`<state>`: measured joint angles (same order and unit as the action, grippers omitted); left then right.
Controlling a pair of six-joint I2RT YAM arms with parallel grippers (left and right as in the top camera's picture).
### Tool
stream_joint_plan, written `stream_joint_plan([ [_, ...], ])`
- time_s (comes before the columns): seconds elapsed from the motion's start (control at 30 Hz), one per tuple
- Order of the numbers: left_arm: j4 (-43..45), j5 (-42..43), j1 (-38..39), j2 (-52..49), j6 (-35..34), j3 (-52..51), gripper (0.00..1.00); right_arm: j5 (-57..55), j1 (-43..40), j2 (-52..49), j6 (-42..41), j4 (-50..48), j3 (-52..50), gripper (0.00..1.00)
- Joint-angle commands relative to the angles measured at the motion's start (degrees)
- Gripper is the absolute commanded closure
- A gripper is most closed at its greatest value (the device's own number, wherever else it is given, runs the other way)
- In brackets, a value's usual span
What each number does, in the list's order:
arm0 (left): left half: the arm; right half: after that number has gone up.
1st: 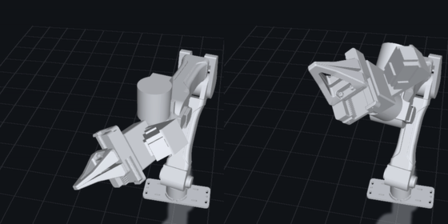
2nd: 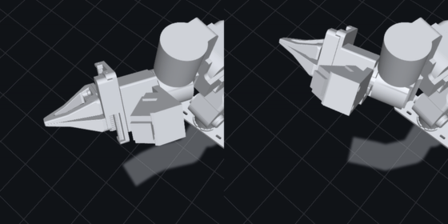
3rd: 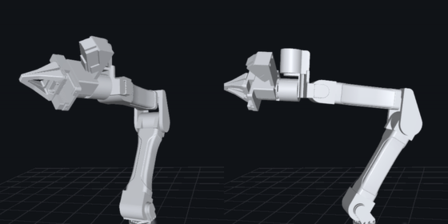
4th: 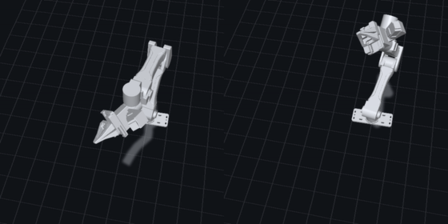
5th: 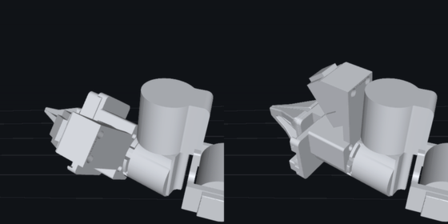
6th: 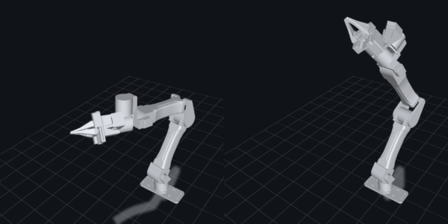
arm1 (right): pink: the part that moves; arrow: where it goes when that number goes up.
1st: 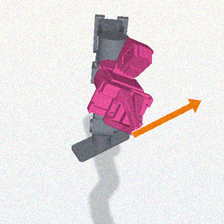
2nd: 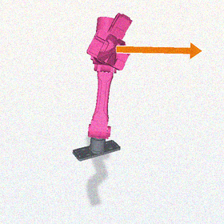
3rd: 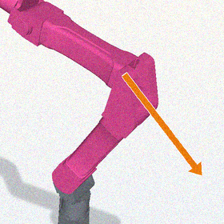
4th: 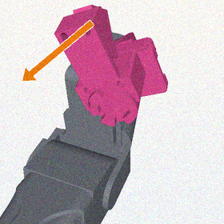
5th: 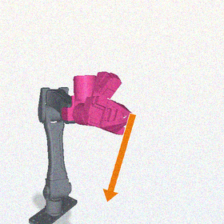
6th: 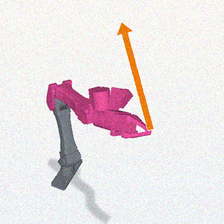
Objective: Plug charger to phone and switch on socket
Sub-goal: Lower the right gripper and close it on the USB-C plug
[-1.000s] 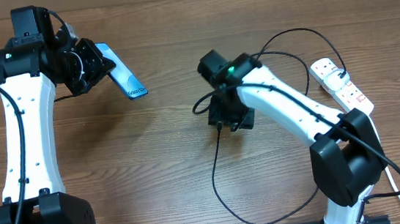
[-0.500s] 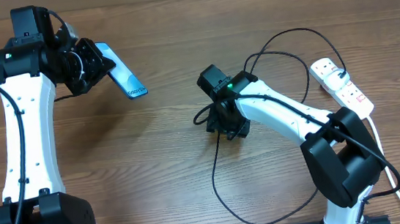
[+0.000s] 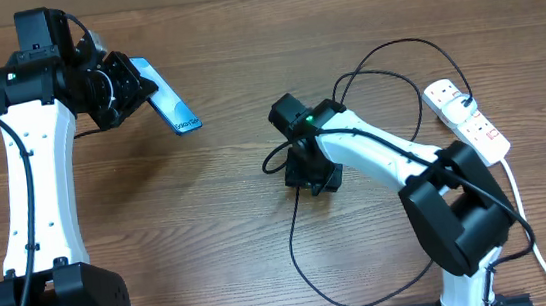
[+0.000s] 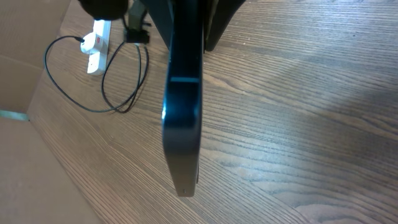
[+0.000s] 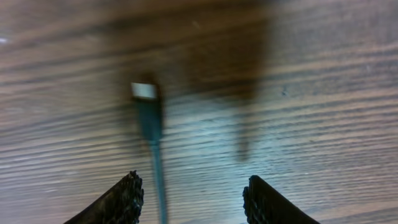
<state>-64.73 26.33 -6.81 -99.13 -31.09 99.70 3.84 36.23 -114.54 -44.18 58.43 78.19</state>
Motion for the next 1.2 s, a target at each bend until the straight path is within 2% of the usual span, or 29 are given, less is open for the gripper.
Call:
stream_joint_plan([
  [0.0,0.57,1.79,-0.31,0.24,1.33,0.63,0.96,-1.84,0.76,-1.31,0.98,0.85,2.36,0.47],
  [0.3,0.59,1.81,-0.31,0.24,1.31,0.63,0.96,-1.77,0.79,-1.33,2.69,5.55,9.29,0.46],
  [0.5,0.57,2.71,-0.31,0.24,1.33,0.63,0.96,-1.79,0.79,-3.48,0.72,4.66,9.27,0.48],
  [0.7,0.55,3.58,-0.31,0.24,1.38,0.63,0.96,-1.97,0.9,-5.95,0.35,3.98,9.27,0.58],
  [1.17,0.61,3.61,-0.31,0.24,1.38,0.63,0.96,-4.2,2.78,-6.03,-2.27,3.67,9.14,0.58],
])
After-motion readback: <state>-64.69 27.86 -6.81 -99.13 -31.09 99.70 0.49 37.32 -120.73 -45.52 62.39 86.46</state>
